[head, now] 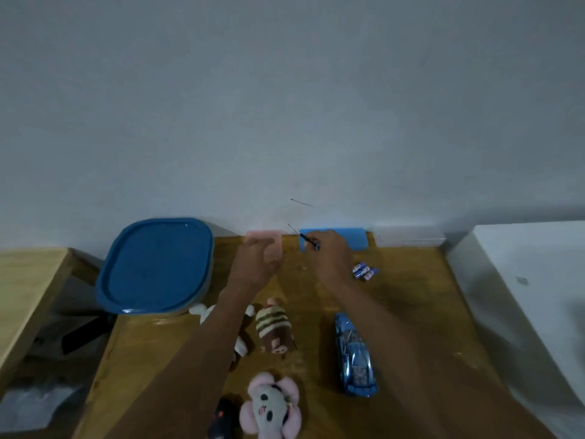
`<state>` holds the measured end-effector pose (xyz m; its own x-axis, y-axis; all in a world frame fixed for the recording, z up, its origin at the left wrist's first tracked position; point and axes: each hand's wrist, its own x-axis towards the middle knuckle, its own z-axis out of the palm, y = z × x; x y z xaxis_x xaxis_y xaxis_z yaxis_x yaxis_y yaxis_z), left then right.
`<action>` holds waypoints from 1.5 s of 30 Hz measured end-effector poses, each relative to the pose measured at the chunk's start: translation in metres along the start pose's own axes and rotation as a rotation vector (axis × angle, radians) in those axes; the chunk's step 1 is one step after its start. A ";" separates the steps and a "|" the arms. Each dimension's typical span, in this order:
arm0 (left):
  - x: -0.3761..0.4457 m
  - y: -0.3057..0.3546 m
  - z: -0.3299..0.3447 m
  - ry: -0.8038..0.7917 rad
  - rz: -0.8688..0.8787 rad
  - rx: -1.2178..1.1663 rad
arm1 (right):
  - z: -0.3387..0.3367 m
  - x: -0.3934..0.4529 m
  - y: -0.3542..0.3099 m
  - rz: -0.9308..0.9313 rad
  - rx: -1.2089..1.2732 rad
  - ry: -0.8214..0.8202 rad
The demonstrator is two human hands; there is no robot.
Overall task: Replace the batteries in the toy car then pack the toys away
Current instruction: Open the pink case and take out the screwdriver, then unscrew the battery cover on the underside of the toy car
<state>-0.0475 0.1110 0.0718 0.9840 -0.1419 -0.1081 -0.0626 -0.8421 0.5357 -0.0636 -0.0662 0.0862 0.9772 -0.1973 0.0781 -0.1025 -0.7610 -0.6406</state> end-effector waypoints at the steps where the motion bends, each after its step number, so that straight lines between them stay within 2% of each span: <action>1: -0.007 0.012 0.000 -0.018 0.017 -0.009 | -0.014 -0.006 0.002 0.016 -0.003 0.012; 7: -0.051 0.081 0.023 -0.151 0.163 -0.002 | -0.092 -0.049 0.021 0.106 0.011 0.081; 12: -0.089 0.116 0.060 -0.266 0.238 0.031 | -0.129 -0.082 0.048 0.150 0.025 0.109; 17: -0.115 0.128 0.108 -0.413 -0.018 0.018 | -0.133 -0.101 0.080 0.194 0.099 0.118; 20: -0.130 0.130 0.138 -0.470 -0.050 0.114 | -0.131 -0.108 0.101 0.173 0.106 0.132; 24: -0.149 0.136 0.163 -0.390 -0.118 0.267 | -0.128 -0.118 0.122 0.149 0.153 0.135; 32: -0.151 0.151 0.165 -0.359 -0.247 0.213 | -0.138 -0.118 0.136 0.152 0.213 0.080; 38: -0.143 0.157 0.140 -0.190 -0.324 -0.230 | -0.158 -0.105 0.136 0.126 0.211 0.090; 41: -0.134 0.164 0.116 -0.079 -0.261 -0.428 | -0.168 -0.096 0.127 0.124 0.199 0.110; 45: -0.124 0.173 0.085 -0.050 -0.101 -0.520 | -0.186 -0.085 0.105 0.087 0.191 0.137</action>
<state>-0.1945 -0.0609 0.1064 0.9708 -0.1092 -0.2137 0.1355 -0.4857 0.8635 -0.1915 -0.2443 0.1540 0.9306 -0.3487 0.1111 -0.1351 -0.6094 -0.7813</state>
